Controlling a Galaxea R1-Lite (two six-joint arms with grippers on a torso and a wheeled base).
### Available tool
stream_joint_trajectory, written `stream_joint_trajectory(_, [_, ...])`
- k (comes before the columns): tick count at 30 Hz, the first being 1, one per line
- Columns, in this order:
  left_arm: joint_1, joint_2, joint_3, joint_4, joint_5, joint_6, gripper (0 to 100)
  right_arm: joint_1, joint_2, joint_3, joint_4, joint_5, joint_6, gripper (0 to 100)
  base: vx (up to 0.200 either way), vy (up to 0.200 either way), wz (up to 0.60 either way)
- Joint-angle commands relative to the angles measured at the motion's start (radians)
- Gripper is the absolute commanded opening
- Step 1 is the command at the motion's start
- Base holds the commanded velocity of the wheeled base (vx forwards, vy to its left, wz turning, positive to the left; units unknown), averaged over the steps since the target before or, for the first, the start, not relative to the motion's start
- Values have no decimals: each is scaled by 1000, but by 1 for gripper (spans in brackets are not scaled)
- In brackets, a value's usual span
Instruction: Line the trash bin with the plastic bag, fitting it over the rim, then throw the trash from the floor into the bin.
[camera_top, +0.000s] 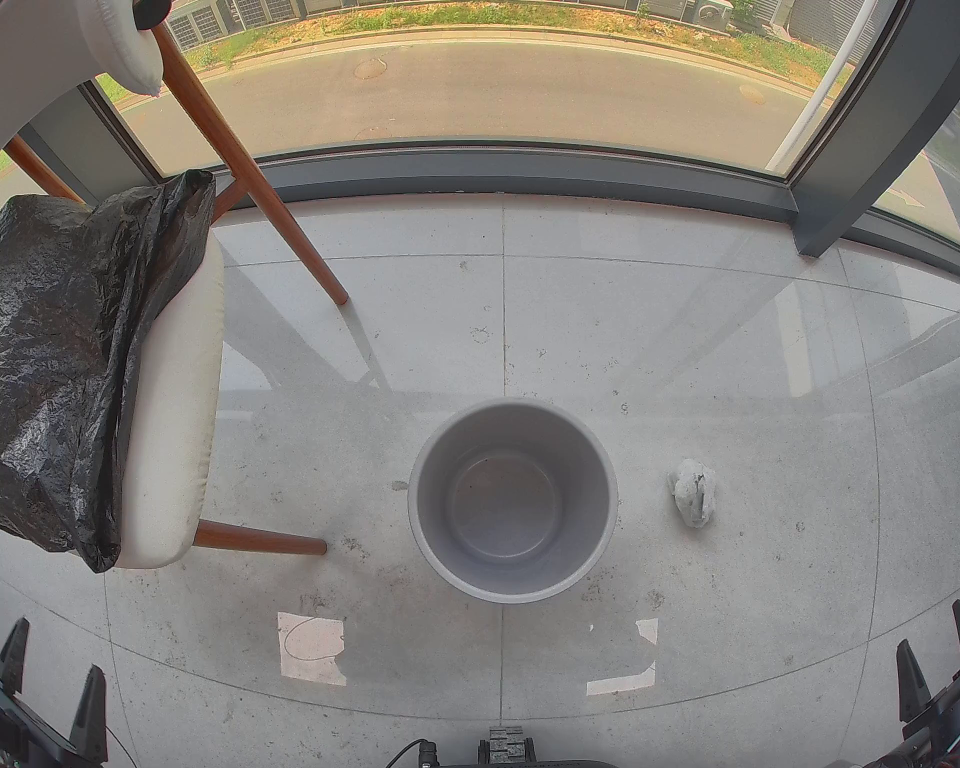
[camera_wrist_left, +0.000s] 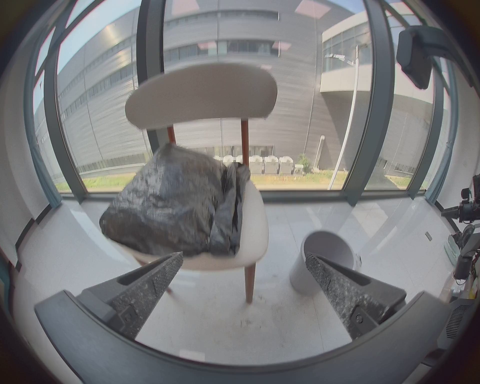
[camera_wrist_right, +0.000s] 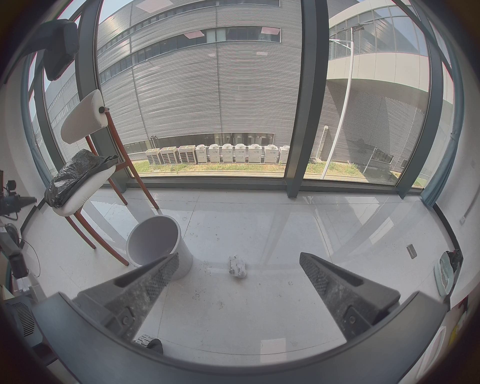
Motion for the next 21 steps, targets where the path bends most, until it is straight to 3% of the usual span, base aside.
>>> stream_joint_trajectory(1, [0,-16,-7,-24,-10,32,100,0,-15,17,-1,0,2,100,0,0,0])
stream_joint_trajectory(5, [-3,50,-110,-7,-11,32,100,0,-15,17,-1,0,2,100,0,0,0])
stream_joint_trajectory(6, [0,168,-186,-1,-10,29,100,0,-15,17,-1,0,2,100,0,0,0])
stream_joint_trajectory(15, [6,568,-482,9,4,33,100,0,-15,17,-1,0,2,100,0,0,0])
stream_joint_trajectory(21, [45,809,-594,1,16,32,100,0,-16,17,-2,0,2,100,0,0,0])
